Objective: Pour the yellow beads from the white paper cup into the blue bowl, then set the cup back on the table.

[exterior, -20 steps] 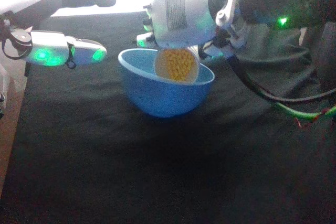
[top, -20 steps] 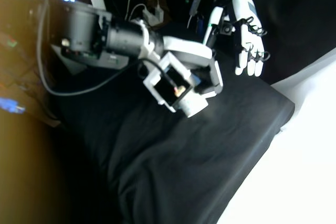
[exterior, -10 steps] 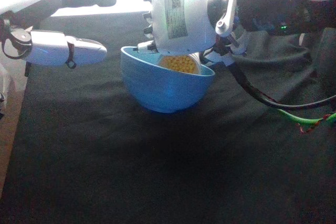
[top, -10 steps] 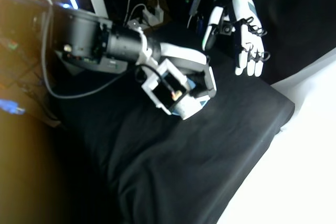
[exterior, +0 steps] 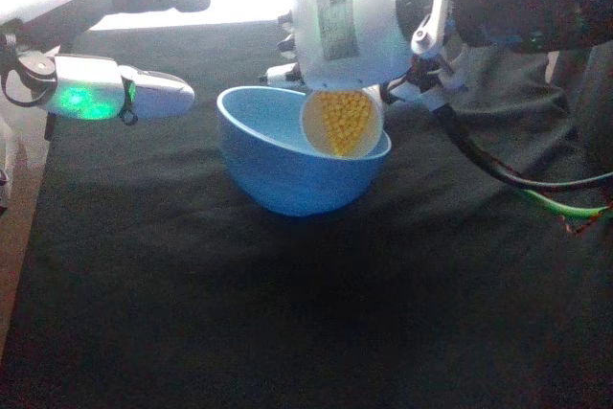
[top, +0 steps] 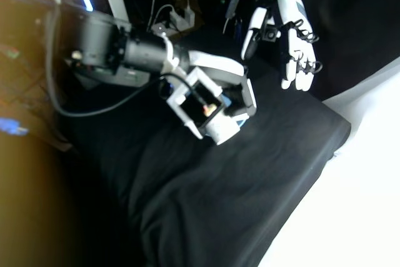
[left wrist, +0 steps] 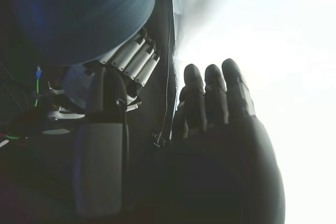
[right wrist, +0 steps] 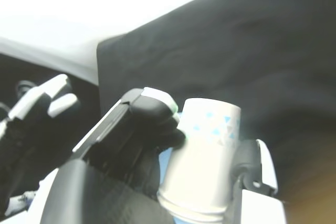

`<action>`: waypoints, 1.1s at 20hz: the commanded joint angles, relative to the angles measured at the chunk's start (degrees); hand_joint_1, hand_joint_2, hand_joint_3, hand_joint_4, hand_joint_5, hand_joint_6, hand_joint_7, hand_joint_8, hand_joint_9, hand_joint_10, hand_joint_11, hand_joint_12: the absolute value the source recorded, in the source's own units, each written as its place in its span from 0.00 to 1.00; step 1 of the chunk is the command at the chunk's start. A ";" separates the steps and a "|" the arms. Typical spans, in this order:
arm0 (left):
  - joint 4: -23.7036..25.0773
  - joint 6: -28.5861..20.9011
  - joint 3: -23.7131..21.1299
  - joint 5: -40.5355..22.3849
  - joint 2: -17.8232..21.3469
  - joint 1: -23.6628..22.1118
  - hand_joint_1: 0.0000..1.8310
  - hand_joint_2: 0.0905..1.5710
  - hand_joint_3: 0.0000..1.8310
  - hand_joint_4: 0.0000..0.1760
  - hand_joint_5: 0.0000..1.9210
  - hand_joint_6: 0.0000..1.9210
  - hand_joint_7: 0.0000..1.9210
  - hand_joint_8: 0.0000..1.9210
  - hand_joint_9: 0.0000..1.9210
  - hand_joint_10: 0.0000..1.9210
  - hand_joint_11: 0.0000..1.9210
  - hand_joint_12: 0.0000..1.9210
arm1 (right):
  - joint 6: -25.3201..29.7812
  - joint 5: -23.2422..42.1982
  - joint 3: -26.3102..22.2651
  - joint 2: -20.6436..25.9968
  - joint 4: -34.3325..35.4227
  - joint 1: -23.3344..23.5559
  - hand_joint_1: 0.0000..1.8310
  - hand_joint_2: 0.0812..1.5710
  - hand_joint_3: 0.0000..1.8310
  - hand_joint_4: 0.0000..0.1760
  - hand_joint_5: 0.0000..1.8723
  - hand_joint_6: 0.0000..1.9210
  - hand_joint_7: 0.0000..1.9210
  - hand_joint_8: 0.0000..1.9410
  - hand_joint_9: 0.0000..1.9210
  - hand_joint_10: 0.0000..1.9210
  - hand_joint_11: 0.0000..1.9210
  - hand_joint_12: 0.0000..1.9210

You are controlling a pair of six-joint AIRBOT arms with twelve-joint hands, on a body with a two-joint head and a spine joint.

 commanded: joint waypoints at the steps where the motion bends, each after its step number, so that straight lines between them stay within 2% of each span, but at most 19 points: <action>1: -2.08 -0.46 0.32 -6.49 -0.23 -0.74 0.50 0.68 0.00 0.00 0.07 0.00 0.20 0.00 0.11 0.00 0.00 0.16 | -0.64 -3.54 -0.35 0.05 0.34 1.53 0.60 0.66 0.42 0.00 0.21 0.96 0.36 1.00 0.42 1.00 0.51 1.00; 4: -2.08 -0.46 0.32 -6.44 -0.29 -0.74 0.50 0.69 0.00 0.00 0.07 0.00 0.19 0.00 0.11 0.00 0.00 0.16 | -0.64 -4.05 -0.92 0.76 0.17 3.25 0.60 0.66 0.42 0.00 0.21 0.96 0.36 1.00 0.42 1.00 0.51 1.00; 7: -2.08 -0.46 0.40 -6.43 -0.55 -0.76 0.49 0.68 0.00 0.00 0.07 0.00 0.18 0.00 0.09 0.00 0.00 0.09 | -0.64 -5.72 -1.72 1.37 0.14 4.65 0.60 0.66 0.42 0.00 0.21 0.96 0.36 1.00 0.42 1.00 0.51 1.00; 10: -2.08 -0.46 0.56 -6.39 -0.91 -0.76 0.49 0.69 0.00 0.00 0.06 0.00 0.19 0.00 0.10 0.00 0.00 0.15 | -0.64 -6.52 -2.99 2.44 0.13 5.68 0.60 0.66 0.42 0.00 0.21 0.96 0.36 1.00 0.42 1.00 0.51 1.00; 15: -2.32 -0.46 0.64 -6.55 -1.21 -0.77 0.51 0.69 0.00 0.00 0.07 0.00 0.19 0.00 0.09 0.00 0.00 0.09 | -0.64 -8.02 -4.20 3.93 1.47 5.87 0.60 0.66 0.42 0.00 0.21 0.96 0.36 1.00 0.42 1.00 0.51 1.00; 16: -2.45 -0.46 0.66 -6.64 -1.23 -0.76 0.50 0.69 0.00 0.00 0.07 0.00 0.19 0.00 0.09 0.00 0.00 0.10 | -0.64 -8.15 -4.20 3.96 2.50 5.87 0.60 0.66 0.42 0.00 0.21 0.96 0.36 1.00 0.42 1.00 0.51 1.00; 17: -2.51 -0.46 0.69 -6.69 -1.27 -0.75 0.50 0.69 0.00 0.00 0.07 0.00 0.19 0.00 0.09 0.00 0.00 0.10 | -0.64 -8.19 -4.20 3.91 2.89 5.95 0.60 0.66 0.42 0.00 0.21 0.96 0.36 1.00 0.42 1.00 0.51 1.00; 19: -2.66 -0.46 0.79 -6.89 -1.43 -0.77 0.50 0.68 0.00 0.00 0.07 0.00 0.20 0.00 0.11 0.00 0.00 0.18 | -0.64 -8.24 -4.16 3.27 2.93 6.33 0.60 0.66 0.42 0.00 0.21 0.96 0.36 1.00 0.42 1.00 0.51 1.00; 22: -2.76 -0.46 1.00 -7.23 -1.66 -0.77 0.49 0.67 0.00 0.00 0.07 0.00 0.20 0.00 0.11 0.00 0.00 0.14 | -2.17 -8.21 -3.91 1.55 2.91 6.37 0.60 0.66 0.42 0.00 0.21 0.96 0.36 1.00 0.42 1.00 0.51 1.00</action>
